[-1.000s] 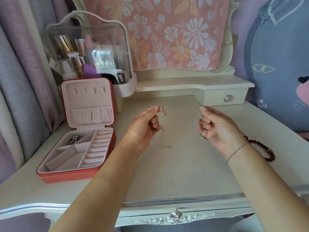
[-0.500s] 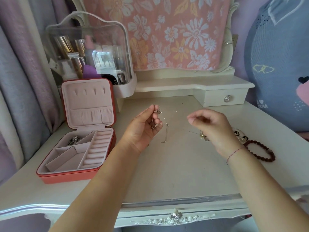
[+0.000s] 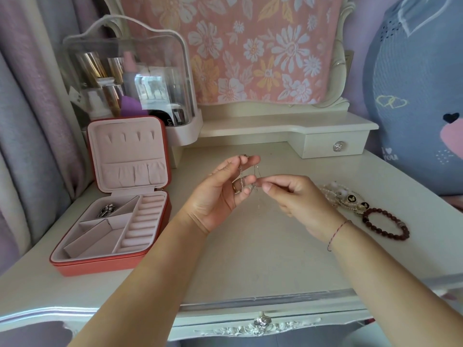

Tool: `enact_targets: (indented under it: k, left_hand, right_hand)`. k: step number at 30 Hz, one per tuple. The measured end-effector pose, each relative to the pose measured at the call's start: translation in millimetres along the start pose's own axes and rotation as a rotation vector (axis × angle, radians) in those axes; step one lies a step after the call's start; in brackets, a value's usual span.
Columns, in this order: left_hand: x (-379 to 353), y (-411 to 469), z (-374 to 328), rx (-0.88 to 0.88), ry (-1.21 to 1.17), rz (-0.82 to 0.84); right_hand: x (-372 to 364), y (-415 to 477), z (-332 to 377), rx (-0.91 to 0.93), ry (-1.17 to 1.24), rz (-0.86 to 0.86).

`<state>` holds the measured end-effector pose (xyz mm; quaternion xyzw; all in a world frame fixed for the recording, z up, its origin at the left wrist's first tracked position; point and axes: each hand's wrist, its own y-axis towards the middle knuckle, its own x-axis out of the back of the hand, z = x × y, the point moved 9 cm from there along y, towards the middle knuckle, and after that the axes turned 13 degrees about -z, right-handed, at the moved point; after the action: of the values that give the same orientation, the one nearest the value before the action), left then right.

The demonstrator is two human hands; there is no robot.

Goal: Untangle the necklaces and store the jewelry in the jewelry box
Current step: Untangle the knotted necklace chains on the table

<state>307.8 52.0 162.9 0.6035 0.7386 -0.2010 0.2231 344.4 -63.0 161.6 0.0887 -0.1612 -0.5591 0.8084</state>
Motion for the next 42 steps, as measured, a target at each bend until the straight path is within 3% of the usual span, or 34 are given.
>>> enact_targets:
  k: [17, 23, 28, 34, 42]
  left_hand:
    - [-1, 1, -3, -0.067, 0.060, 0.013]
    - [4, 3, -2, -0.093, 0.130, -0.031]
    - [3, 3, 0, -0.103, 0.205, -0.031]
    - [-1, 1, 7, -0.103, 0.348, -0.014]
    - [1, 0, 10, -0.068, 0.371, -0.036]
  right_hand:
    - [8, 1, -5, -0.154, 0.079, -0.068]
    - [2, -3, -12, -0.327, 0.274, 0.054]
    - [4, 2, -4, -0.244, 0.439, 0.058]
    - [5, 2, 3, -0.185, 0.463, 0.049]
    - [3, 4, 6, -0.142, 0.476, 0.091]
